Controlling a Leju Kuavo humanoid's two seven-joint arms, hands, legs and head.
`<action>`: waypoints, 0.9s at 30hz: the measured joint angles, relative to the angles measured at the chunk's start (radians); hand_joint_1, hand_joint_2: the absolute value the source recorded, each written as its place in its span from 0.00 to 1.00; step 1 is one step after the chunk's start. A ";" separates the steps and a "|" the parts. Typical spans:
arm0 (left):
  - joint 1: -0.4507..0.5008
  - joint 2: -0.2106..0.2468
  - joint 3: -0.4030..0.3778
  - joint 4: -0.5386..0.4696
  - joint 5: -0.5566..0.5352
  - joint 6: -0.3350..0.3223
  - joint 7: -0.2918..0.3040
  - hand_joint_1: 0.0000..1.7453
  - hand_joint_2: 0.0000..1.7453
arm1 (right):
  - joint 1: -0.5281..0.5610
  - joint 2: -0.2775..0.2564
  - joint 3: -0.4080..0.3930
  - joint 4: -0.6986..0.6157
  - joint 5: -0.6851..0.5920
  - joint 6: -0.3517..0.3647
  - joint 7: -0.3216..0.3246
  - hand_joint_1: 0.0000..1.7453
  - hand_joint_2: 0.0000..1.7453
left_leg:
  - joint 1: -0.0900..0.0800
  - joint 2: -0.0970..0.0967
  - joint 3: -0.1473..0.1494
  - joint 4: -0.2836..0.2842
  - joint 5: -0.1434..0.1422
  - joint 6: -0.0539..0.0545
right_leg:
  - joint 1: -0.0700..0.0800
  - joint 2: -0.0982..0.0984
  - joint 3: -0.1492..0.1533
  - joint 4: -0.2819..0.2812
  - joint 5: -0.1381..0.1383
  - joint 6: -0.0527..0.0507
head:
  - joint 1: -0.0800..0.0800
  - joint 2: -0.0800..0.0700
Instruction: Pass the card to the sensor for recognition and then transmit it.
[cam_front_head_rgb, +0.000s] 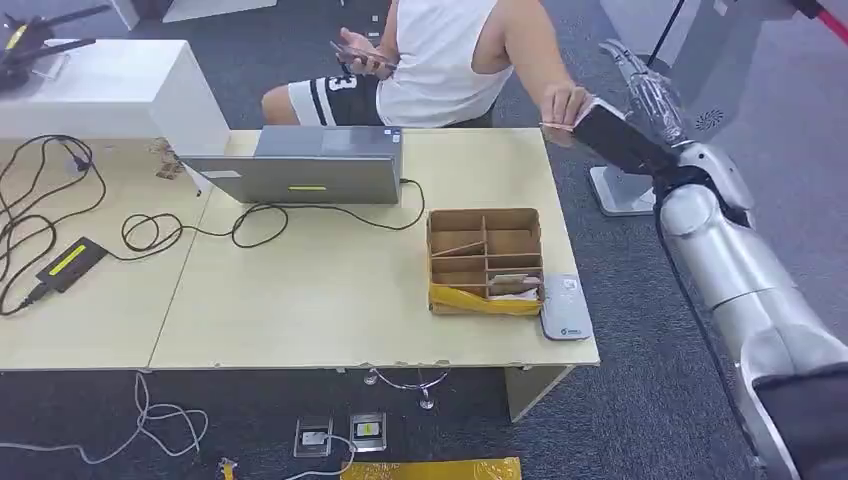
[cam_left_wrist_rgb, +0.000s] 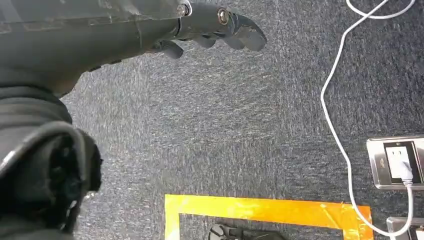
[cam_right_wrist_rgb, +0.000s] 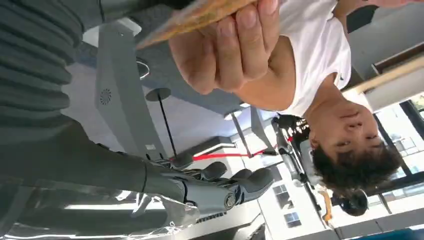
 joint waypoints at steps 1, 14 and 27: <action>0.000 0.000 0.000 0.000 -0.001 0.000 0.001 0.00 0.00 | 0.001 0.000 0.000 -0.003 0.000 0.002 0.003 1.00 1.00 | 0.000 0.000 0.000 0.000 0.000 0.000 | 0.000 0.000 0.000 0.000 0.000 0.000 | 0.000 0.000; -0.002 0.002 0.000 0.000 -0.005 0.000 0.009 0.00 0.00 | 0.009 0.000 0.009 -0.035 0.002 0.016 0.010 1.00 1.00 | 0.000 0.000 0.000 0.000 0.000 0.000 | 0.000 0.000 0.000 0.000 0.000 0.000 | 0.000 0.000; -0.004 0.002 0.000 0.000 -0.002 0.001 0.015 0.00 0.00 | 0.027 0.006 0.012 -0.040 0.003 0.035 0.017 1.00 1.00 | 0.000 0.000 0.000 0.000 0.000 0.000 | 0.000 0.000 0.000 0.000 0.000 0.000 | 0.000 0.000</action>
